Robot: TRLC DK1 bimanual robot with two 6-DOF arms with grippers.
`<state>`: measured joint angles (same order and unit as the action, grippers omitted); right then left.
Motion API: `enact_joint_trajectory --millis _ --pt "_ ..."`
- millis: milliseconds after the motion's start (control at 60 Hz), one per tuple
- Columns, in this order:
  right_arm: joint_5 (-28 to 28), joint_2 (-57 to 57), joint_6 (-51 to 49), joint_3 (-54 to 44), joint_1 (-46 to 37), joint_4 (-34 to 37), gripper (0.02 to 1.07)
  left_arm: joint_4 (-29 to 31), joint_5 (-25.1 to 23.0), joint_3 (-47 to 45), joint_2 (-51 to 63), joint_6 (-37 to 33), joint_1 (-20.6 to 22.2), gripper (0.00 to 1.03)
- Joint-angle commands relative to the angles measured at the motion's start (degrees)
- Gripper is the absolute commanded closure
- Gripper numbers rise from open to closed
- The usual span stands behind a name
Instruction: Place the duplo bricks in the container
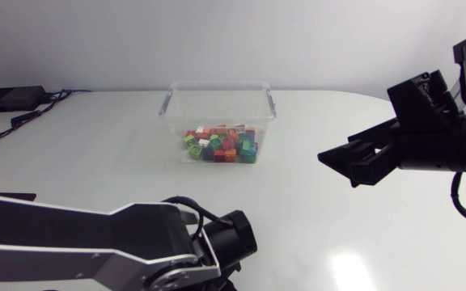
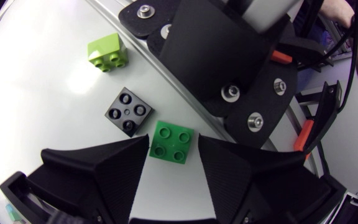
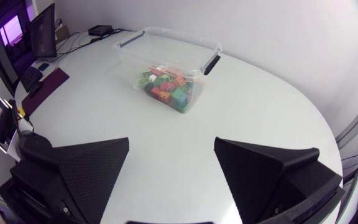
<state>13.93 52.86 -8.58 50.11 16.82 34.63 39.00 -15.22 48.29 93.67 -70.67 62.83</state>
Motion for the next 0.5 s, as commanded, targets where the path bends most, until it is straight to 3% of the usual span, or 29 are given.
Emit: enact_joint_trajectory --millis 0,183,233,483 --pt "0.30 -1.18 0.67 -1.33 0.41 1.49 0.08 1.07 -1.12 1.72 2.04 -1.84 0.72 0.64" --pt "0.13 -1.71 0.67 -1.33 0.32 2.11 0.09 1.87 -1.39 2.42 4.86 -1.75 0.72 0.86" --pt "-0.66 -0.39 0.67 -1.77 0.67 2.37 0.09 1.95 -1.39 2.33 5.47 -1.40 0.28 0.98" --pt "-0.66 3.30 -6.27 -8.36 10.69 4.74 0.09 1.95 -1.39 2.24 2.84 0.19 -6.67 0.99"
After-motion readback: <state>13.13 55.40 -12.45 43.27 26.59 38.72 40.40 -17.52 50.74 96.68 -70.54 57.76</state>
